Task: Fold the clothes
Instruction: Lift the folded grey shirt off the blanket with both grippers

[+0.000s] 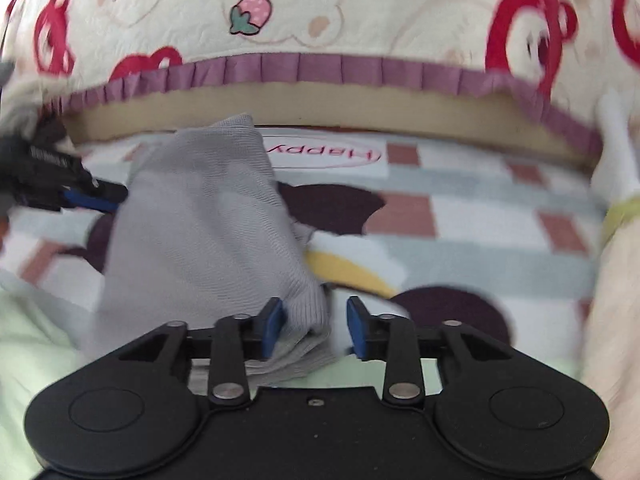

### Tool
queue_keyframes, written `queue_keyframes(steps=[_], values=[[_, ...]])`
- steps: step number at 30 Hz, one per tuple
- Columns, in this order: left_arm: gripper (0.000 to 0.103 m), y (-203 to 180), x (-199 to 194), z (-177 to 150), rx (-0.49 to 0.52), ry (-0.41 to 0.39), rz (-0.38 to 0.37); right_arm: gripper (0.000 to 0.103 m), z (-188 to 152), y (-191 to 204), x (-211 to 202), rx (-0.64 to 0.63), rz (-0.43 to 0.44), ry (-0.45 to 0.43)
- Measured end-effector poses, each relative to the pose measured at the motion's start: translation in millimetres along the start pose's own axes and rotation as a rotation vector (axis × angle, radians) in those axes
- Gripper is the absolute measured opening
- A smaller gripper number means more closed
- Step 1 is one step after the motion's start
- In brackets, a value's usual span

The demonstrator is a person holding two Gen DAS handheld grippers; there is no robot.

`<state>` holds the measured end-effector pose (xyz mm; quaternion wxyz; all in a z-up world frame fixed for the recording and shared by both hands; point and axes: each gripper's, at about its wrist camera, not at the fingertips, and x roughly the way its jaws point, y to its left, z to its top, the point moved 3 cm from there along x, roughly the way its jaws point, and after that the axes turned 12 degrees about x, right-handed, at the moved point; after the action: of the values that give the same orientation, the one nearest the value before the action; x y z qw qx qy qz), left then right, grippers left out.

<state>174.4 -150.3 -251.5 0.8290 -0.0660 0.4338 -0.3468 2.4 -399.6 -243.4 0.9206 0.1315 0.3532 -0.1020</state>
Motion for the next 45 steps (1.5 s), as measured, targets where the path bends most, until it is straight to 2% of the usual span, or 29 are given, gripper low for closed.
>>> queue_keyframes(steps=[1, 5, 8, 10, 12, 14, 17, 19, 20, 21, 22, 25, 27, 30, 31, 33, 35, 36, 39, 41, 42, 45], values=[[0.049, 3, 3, 0, -0.027, 0.004, -0.024, 0.041, 3, -6, 0, 0.032, 0.008, 0.013], [0.055, 12, 20, -1, -0.042, 0.003, -0.066, 0.043, 8, -33, -1, 0.261, 0.076, 0.054], [0.062, 18, 38, -2, -0.094, -0.013, -0.115, 0.047, 6, -46, 1, 0.420, 0.151, 0.095], [0.068, 22, 46, 1, -0.146, -0.031, -0.147, 0.063, 1, -52, 6, 0.540, 0.224, 0.121], [0.071, 23, 51, 6, -0.177, -0.047, -0.165, 0.065, -4, -57, 10, 0.652, 0.291, 0.147], [0.074, 21, 55, 11, -0.171, -0.051, -0.167, 0.067, -10, -57, 17, 0.683, 0.274, 0.163], [0.082, 18, 62, 17, -0.162, -0.083, -0.174, 0.068, -18, -47, 27, 0.659, 0.264, 0.155], [0.087, 15, 67, 21, -0.139, -0.076, -0.164, 0.067, -21, -39, 31, 0.611, 0.278, 0.108], [0.087, 13, 70, 24, -0.119, -0.061, -0.153, 0.062, -22, -33, 35, 0.574, 0.292, 0.102], [0.071, 10, 72, 27, -0.098, -0.046, -0.141, 0.041, -22, -27, 38, 0.536, 0.303, 0.094], [0.046, 7, 73, 30, -0.075, -0.035, -0.128, 0.026, -20, -22, 36, 0.492, 0.301, 0.079], [0.036, -10, 53, 40, -0.007, -0.045, -0.080, 0.023, -6, -9, 30, 0.361, 0.293, 0.029], [0.036, -12, 33, 42, -0.048, -0.080, -0.069, 0.022, 13, -1, 22, 0.277, 0.285, -0.016], [0.035, -12, -6, 39, -0.050, -0.162, 0.010, 0.020, 51, 7, 15, 0.211, 0.298, -0.081], [0.035, -9, -19, 35, -0.085, -0.184, 0.026, 0.020, 61, 9, 22, 0.203, 0.318, -0.063], [0.035, 0, -39, 22, -0.183, -0.204, 0.071, 0.021, 81, 11, 36, 0.185, 0.347, -0.026], [0.035, 9, -45, 6, -0.233, -0.196, 0.135, 0.030, 85, 18, 54, 0.150, 0.252, 0.014], [0.035, 15, -42, -3, -0.256, -0.173, 0.164, 0.031, 83, 22, 58, 0.135, 0.183, 0.025], [0.035, 34, -34, -17, -0.318, -0.123, 0.212, 0.031, 71, 39, 42, 0.174, 0.172, 0.015], [0.035, 41, -35, -16, -0.354, -0.119, 0.190, 0.042, 54, 63, 19, 0.171, 0.275, 0.014], [0.035, 42, -35, -15, -0.354, -0.115, 0.188, 0.054, 42, 72, 13, 0.209, 0.327, 0.058], [0.035, 41, -35, -15, -0.347, -0.104, 0.195, 0.058, 4, 99, -4, 0.322, 0.483, 0.191]])
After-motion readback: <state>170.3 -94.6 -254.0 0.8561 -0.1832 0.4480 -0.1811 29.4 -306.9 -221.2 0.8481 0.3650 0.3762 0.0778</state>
